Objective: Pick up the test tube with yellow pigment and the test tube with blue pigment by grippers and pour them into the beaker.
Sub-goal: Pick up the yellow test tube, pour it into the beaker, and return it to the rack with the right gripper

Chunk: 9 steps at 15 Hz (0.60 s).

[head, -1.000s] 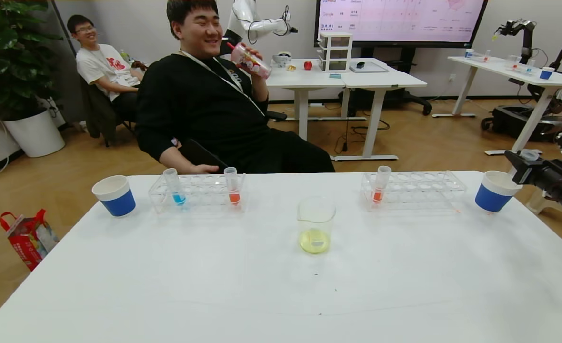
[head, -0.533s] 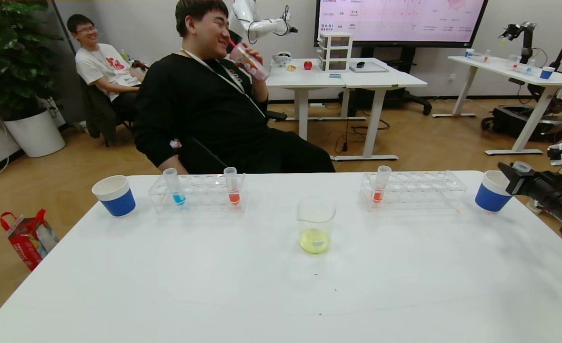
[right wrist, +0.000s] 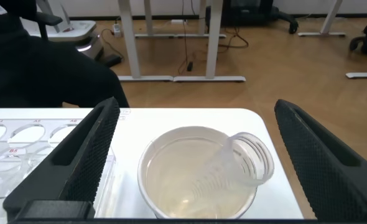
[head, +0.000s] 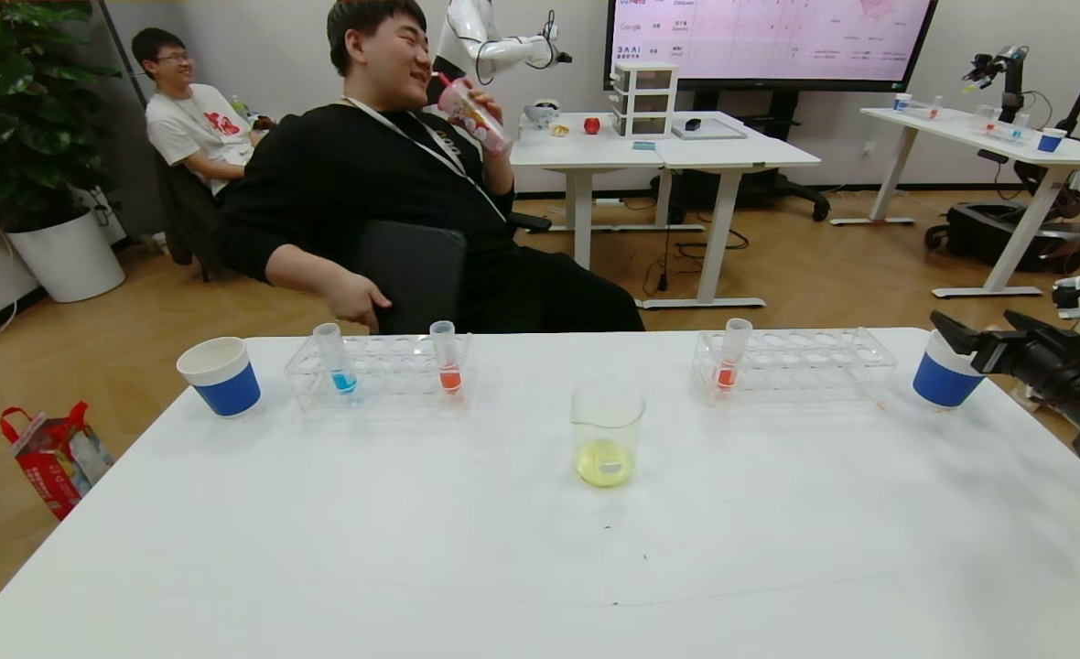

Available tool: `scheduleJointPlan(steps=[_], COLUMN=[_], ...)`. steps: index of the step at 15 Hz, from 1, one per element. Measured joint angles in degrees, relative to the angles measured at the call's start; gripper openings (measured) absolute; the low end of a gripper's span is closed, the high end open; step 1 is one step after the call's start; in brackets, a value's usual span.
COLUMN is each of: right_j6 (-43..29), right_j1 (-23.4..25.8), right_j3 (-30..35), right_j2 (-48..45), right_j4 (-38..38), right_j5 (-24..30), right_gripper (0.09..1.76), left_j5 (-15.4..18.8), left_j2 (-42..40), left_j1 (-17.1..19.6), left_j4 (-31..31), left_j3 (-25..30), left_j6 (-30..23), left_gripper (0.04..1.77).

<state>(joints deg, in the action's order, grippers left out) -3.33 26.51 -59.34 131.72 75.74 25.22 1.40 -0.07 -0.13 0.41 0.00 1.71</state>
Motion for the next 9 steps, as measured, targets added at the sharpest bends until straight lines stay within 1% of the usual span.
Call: scheduleJointPlan(steps=[3, 5, 6, 9], right_j6=[0.0, -0.1, -0.1, -0.1], right_j1=[-1.3, -4.4, -7.0, -18.1], right_j3=[-0.3, -0.9, -1.1, -1.5], right_j2=[-0.1, -1.9, -3.5, -9.5], right_j4=[2.0, 1.9, 1.5, -1.0], right_j5=[0.0, 0.0, -0.1, -0.7], right_gripper=[1.74, 1.74, 1.74, 1.74], left_j5=[0.0, 0.0, 0.0, 0.0], left_j2=[0.0, 0.0, 0.0, 0.0], left_j1=[0.0, 0.0, 0.0, 0.0], left_j4=[0.0, 0.0, 0.0, 0.0], left_j3=[0.0, 0.0, 0.0, 0.0], left_j6=[0.0, 0.0, 0.0, 0.0], left_gripper=[1.75, 1.75, 1.75, 1.75])
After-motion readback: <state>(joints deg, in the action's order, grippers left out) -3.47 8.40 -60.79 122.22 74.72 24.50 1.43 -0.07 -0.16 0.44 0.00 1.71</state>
